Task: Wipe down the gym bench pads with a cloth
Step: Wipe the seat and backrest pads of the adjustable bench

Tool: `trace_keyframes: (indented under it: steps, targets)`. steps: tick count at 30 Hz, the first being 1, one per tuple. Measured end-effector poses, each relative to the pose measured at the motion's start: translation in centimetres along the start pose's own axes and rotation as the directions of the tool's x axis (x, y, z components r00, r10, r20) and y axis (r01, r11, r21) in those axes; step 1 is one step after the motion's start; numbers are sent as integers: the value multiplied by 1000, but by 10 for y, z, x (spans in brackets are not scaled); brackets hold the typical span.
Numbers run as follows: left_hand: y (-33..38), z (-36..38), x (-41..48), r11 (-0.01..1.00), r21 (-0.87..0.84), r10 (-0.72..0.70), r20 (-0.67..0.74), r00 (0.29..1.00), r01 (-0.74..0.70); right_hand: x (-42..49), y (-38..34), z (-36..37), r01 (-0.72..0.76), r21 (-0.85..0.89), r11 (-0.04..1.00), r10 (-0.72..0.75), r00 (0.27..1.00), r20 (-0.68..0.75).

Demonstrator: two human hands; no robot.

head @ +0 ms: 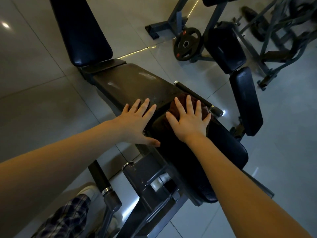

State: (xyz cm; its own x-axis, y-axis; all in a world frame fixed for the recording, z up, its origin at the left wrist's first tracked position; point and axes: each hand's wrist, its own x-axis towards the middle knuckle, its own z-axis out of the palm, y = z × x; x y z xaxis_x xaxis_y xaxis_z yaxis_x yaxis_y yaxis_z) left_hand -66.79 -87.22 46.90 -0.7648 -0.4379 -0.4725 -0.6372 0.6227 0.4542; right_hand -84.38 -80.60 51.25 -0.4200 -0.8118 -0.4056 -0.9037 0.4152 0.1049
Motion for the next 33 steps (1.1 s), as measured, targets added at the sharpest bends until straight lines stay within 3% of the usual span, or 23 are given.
trace_keyframes:
  steps: [4, 7, 13, 22, 28, 33]
  targets:
    - [-1, -3, -1, 1000, -31, -3, 1, 1000, 3, -1, -2, -3, 2, 31, 1000, -2, 1000, 18]
    - [0, -2, -2, 1000, -9, -6, 3, 1000, 6, -27, -1, 0, 88, 40, 995, -88, 996, 1]
    - [-2, -4, -2, 1000, 6, -2, 9, 1000, 2, -97, 12, 26, 239, -103, 965, -240, 971, 9]
    - [-1, 0, 1, 999, -34, -24, 16, 1000, 24, -55, 5, 18, 108, -77, 991, -112, 992, -51]
    - [0, -2, 1, 999, -28, -23, 14, 1000, 23, 29, 7, -10, -66, 97, 993, 65, 998, 16]
    - [-3, -4, 1, 999, -43, -10, 16, 1000, 11, 4, 16, -8, 98, 104, 990, -101, 994, 27]
